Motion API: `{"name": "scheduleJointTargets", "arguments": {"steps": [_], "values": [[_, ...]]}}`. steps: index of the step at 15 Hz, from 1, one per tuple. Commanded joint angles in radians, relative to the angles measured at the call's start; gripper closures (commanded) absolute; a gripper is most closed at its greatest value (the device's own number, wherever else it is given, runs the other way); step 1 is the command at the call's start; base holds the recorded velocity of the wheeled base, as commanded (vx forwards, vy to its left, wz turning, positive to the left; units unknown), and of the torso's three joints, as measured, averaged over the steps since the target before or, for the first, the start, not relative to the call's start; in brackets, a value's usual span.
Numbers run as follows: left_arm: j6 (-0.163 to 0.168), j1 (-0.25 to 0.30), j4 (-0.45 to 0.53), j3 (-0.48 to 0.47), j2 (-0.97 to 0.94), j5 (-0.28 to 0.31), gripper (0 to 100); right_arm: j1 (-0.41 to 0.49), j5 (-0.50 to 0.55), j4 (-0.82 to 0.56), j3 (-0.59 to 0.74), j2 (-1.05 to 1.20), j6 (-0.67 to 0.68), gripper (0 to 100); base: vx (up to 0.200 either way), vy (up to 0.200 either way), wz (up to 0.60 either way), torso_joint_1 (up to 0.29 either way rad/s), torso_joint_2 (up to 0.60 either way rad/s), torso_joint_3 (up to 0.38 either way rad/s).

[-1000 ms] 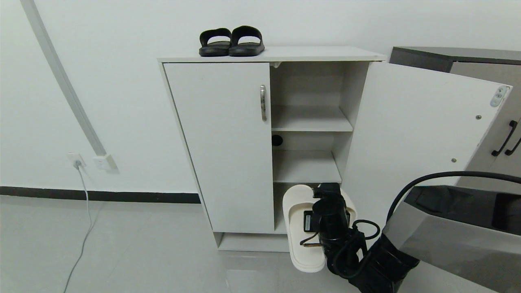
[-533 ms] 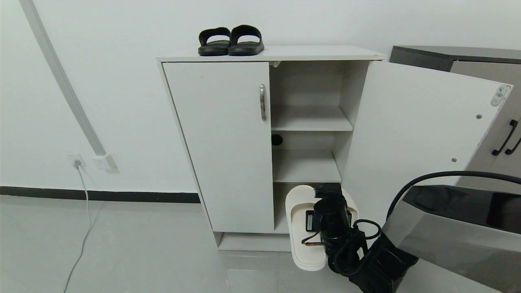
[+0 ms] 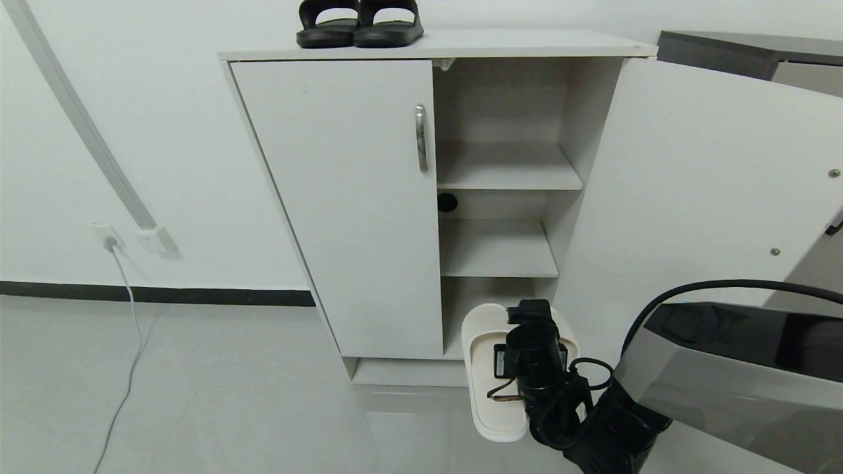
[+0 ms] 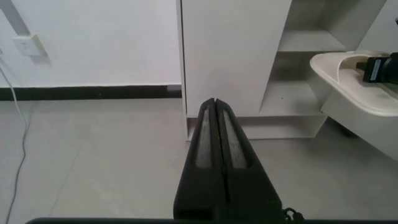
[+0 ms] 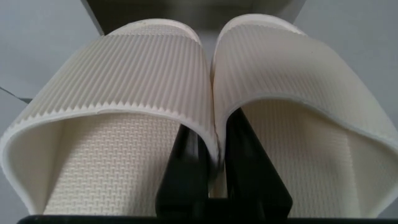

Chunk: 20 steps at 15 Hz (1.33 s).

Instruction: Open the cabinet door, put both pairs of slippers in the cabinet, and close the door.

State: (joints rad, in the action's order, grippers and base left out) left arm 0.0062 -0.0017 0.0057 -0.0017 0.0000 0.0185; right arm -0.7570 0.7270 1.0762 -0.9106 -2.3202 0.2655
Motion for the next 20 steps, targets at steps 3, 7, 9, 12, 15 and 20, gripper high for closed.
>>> {"name": "scheduleJointTargets", "arguments": {"steps": [3, 7, 9, 12, 15, 20], "values": [[0.000, 0.000, 0.000, 0.000, 0.002, 0.000, 100, 0.008, 0.000, 0.001, -0.002, -0.005, 0.000, 100, 0.000, 0.000, 0.00, 0.001, 0.00, -0.199], [0.000, 0.000, -0.003, 0.000, 0.002, -0.002, 100, 0.013, 0.002, 0.136, -0.013, -0.033, -0.052, 100, 0.000, 0.000, 0.00, 0.007, 0.00, -0.148], [0.000, 0.000, -0.003, 0.000, 0.002, -0.002, 100, 0.027, -0.001, 0.392, -0.011, -0.088, -0.212, 100, 0.000, 0.000, 0.00, 0.000, 0.00, 0.000], [0.000, 0.000, -0.003, 0.000, 0.002, -0.002, 100, 0.031, -0.006, 0.456, -0.019, -0.108, -0.261, 100, 0.000, 0.000, 0.00, 0.000, 0.00, 0.000], [0.000, 0.000, -0.003, 0.000, 0.002, -0.002, 100, 0.031, -0.006, 0.456, -0.020, -0.102, -0.264, 100, 0.000, 0.000, 0.00, 0.000, 0.00, 0.000], [0.000, 0.000, -0.003, 0.000, 0.002, -0.002, 100, 0.031, -0.006, 0.455, -0.017, -0.103, -0.264, 100, 0.000, 0.000, 0.00, 0.000, 0.00, 0.000]]}}
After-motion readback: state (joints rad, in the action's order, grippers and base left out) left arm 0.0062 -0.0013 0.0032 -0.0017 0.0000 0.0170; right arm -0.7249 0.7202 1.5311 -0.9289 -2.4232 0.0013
